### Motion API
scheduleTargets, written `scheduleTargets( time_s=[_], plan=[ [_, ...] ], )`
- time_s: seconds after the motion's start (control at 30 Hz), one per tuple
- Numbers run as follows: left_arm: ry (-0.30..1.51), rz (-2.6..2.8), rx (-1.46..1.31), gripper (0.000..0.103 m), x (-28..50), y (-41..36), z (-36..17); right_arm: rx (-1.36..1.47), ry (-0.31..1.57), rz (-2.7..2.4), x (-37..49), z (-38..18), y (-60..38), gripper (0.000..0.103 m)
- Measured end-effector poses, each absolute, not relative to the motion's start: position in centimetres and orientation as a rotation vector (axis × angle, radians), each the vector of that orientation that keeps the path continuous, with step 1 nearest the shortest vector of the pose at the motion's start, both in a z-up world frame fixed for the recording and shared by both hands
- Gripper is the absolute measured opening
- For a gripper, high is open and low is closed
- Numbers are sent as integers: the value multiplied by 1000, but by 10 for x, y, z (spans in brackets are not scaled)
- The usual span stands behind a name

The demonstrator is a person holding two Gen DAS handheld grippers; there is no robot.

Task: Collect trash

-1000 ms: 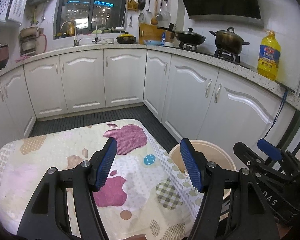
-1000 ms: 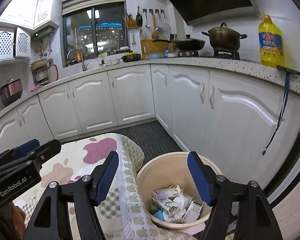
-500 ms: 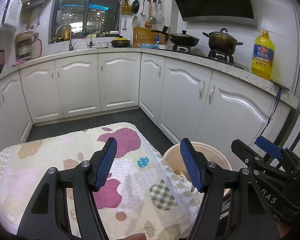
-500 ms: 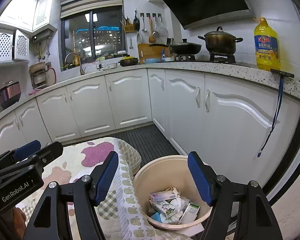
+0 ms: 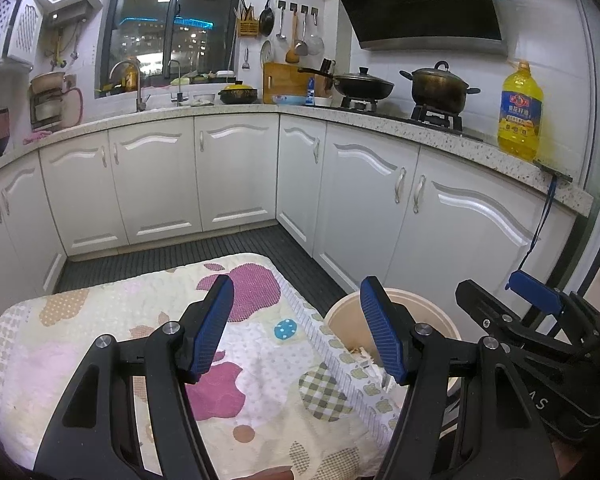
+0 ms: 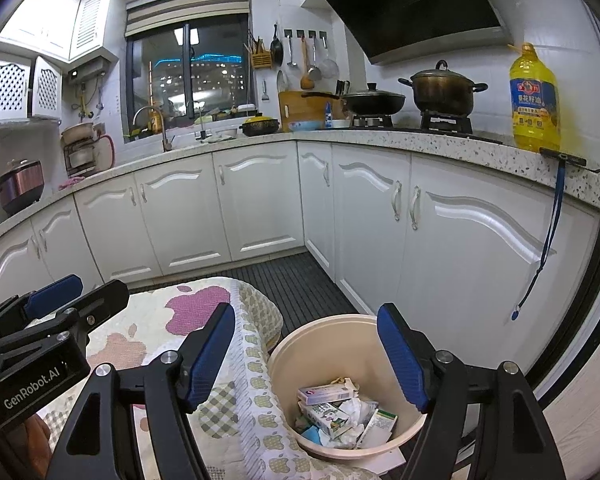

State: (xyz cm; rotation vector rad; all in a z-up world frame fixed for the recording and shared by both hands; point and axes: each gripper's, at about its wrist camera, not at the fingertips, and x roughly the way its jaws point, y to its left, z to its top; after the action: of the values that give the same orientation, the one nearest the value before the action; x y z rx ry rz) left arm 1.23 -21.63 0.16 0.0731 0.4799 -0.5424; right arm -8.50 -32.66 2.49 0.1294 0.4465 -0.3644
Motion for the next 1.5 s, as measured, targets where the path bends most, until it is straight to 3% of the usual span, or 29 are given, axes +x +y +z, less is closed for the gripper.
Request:
scheduleTargets(
  time_s=[0.8, 0.93, 1.5],
  plan=[
    [492, -518, 93, 65, 13, -219, 0, 140, 461, -367, -84, 21, -331, 72],
    [489, -512, 100, 78, 12, -219, -1, 139, 462, -367, -84, 21, -331, 72],
    [461, -505, 123, 78, 8, -221, 2, 137, 462, -368, -82, 21, -331, 72]
  ],
)
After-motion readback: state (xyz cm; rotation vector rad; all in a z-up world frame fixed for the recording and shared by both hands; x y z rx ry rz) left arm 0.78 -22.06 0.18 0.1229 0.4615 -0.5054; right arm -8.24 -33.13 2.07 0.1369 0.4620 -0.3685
